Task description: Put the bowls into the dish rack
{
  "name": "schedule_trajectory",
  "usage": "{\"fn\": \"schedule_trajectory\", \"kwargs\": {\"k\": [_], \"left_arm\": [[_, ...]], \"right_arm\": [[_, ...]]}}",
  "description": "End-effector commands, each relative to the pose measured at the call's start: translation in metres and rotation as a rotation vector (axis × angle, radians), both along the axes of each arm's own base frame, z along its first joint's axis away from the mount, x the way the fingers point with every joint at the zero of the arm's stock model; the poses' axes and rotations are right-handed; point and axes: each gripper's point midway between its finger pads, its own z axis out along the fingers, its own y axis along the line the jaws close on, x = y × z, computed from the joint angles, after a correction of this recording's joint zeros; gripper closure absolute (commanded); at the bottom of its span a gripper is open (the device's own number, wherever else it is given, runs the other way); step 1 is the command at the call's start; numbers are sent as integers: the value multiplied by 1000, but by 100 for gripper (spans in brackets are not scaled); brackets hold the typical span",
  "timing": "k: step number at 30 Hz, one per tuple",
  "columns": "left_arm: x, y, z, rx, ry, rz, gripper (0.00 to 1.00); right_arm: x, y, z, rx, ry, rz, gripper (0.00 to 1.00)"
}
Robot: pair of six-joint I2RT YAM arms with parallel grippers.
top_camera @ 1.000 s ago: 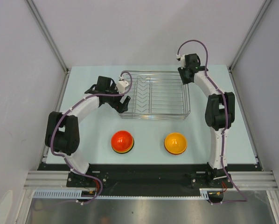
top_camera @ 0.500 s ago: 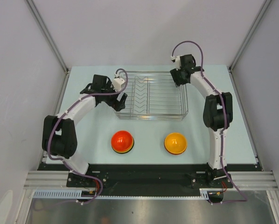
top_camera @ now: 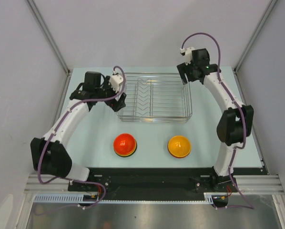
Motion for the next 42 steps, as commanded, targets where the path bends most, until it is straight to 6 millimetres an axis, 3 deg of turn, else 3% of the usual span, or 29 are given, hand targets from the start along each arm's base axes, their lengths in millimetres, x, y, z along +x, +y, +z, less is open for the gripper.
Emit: {"fn": "schedule_trajectory", "kwargs": {"k": [1, 2, 5, 6, 7, 13, 14, 16, 22, 26, 34, 37, 40, 42], "left_arm": [[-69, 17, -36, 106, 79, -152, 0], [-76, 20, -42, 124, 78, -172, 0], [-105, 26, -64, 143, 108, -208, 3], [-112, 27, -65, 141, 101, -217, 4], [-122, 28, -77, 143, 129, -227, 4], [-148, 27, -102, 127, 176, -291, 18], [-149, 26, -105, 125, 180, -296, 24], [-148, 26, -111, 121, 188, -297, 28], [-150, 20, -118, 90, 226, -308, 44], [-150, 18, -123, 76, 249, -308, 66], [-153, 17, -127, 70, 277, -312, 67], [-153, 16, -126, 64, 276, -312, 78], [-153, 15, -122, 57, 274, -310, 97], [-152, 14, -117, 47, 264, -308, 100]], "right_arm": [[-35, -1, 70, 47, -122, 33, 20], [-43, 3, 62, 61, -99, 63, 20], [-65, 4, 75, 84, -119, 100, 20], [-73, 4, 65, 81, -94, 106, 20], [-79, 3, 74, 86, -115, 113, 20], [-111, 5, 64, 86, -59, 179, 18], [-117, 5, 69, 92, -70, 189, 16], [-124, 4, 65, 89, -58, 200, 9], [-142, 2, 59, 93, -48, 207, 7], [-149, 0, 50, 94, -38, 203, 5], [-151, -1, 50, 98, -52, 192, 5], [-149, -1, 50, 104, -53, 188, 5], [-149, 1, 49, 111, -48, 190, 5], [-149, 2, 48, 117, -43, 191, 5]]}}
